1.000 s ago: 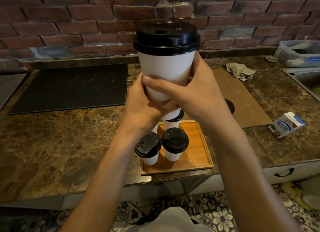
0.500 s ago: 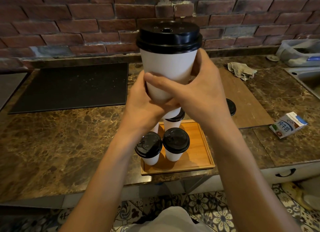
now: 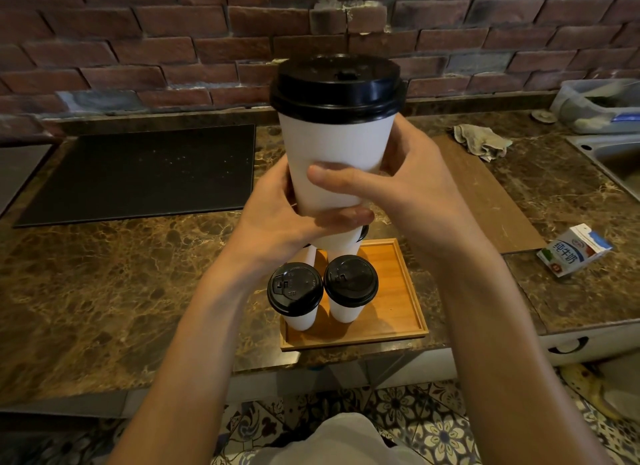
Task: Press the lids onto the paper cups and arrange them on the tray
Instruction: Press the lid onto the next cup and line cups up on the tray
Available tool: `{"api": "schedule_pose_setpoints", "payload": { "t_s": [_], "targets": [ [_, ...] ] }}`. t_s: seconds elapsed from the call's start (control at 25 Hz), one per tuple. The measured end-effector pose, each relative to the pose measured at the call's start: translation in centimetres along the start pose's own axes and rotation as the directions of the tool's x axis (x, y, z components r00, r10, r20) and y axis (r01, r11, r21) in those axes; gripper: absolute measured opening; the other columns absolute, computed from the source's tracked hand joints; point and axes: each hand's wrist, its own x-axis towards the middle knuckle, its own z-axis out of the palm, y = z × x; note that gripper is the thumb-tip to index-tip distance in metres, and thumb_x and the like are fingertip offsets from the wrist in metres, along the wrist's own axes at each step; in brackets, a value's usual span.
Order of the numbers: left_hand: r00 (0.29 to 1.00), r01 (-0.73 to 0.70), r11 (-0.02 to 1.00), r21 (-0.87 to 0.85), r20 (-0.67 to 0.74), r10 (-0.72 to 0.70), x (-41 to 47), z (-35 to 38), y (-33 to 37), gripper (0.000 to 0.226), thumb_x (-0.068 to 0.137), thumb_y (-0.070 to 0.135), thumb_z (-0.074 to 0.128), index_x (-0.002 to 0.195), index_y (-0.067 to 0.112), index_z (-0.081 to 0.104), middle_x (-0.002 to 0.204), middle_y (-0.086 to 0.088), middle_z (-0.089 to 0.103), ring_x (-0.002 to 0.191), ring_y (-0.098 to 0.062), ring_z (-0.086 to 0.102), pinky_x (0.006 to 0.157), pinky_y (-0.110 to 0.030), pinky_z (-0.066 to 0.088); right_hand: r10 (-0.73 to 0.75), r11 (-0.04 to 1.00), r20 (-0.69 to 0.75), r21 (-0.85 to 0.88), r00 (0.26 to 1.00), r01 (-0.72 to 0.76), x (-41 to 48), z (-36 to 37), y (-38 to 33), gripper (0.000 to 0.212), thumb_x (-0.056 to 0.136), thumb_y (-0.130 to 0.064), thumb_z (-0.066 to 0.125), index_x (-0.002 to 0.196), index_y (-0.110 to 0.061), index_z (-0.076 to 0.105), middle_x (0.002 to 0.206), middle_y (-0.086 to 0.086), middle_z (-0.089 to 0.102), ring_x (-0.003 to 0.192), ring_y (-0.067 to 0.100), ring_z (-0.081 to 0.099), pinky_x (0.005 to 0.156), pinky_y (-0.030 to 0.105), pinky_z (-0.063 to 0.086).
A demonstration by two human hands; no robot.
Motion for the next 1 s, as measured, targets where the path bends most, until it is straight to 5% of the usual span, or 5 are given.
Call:
{"api": "schedule_pose_setpoints", "payload": {
  "t_s": [0.36,0.48,0.8,1.0],
  "targets": [
    [0.995,-0.012,0.999,0.045,-0.100,0.017,-0.4,0.5,0.4,0.052,0.058,0.028,0.080,0.101,0.036,0.052,0.090,0.037,0.065,0.090,0.016,0.061,0.065,-0.001,0.048,0.006,0.998,0.019,-0.068,1.000,-0.005,-0.1,0.3,-0.6,0.063,0.075,-0.034,0.081,0.131,-0.023,0.052,0.118,-0.009,0.063,0.109,0.005,0.061,0.088,0.032,0.057],
    [0.988,-0.022,0.995,0.098,-0.148,0.036,-0.1,0.8,0.3,0.054,0.065,0.010,0.082,0.099,0.038,0.050,0.085,0.044,0.062,0.088,0.023,0.058,0.064,0.003,0.044,-0.010,0.993,-0.064,-0.114,0.998,0.003,-0.2,0.9,-0.9,0.071,0.072,-0.039,0.083,0.133,-0.024,0.049,0.119,-0.011,0.062,0.107,0.001,0.060,0.085,0.024,0.057],
    [0.978,-0.041,0.992,0.123,-0.196,0.065,-0.1,1.6,0.0,0.060,0.066,0.023,0.079,0.119,0.019,0.051,0.107,0.014,0.062,0.099,0.011,0.060,0.076,-0.003,0.047,-0.030,0.991,-0.245,-0.136,0.969,-0.004,-0.9,2.5,-0.6,0.083,0.068,-0.045,0.084,0.135,-0.021,0.043,0.118,-0.011,0.057,0.108,0.002,0.058,0.086,0.029,0.057],
    [0.980,-0.028,0.991,0.131,-0.191,0.053,0.0,1.8,-0.2,0.056,0.067,0.013,0.081,0.112,0.027,0.051,0.103,0.018,0.061,0.095,0.017,0.058,0.073,-0.001,0.046,-0.059,0.986,-0.314,-0.165,0.948,0.007,-1.0,2.5,-0.6,0.083,0.064,-0.050,0.085,0.132,-0.020,0.048,0.118,-0.010,0.060,0.108,0.005,0.059,0.086,0.033,0.057]
  ]
}}
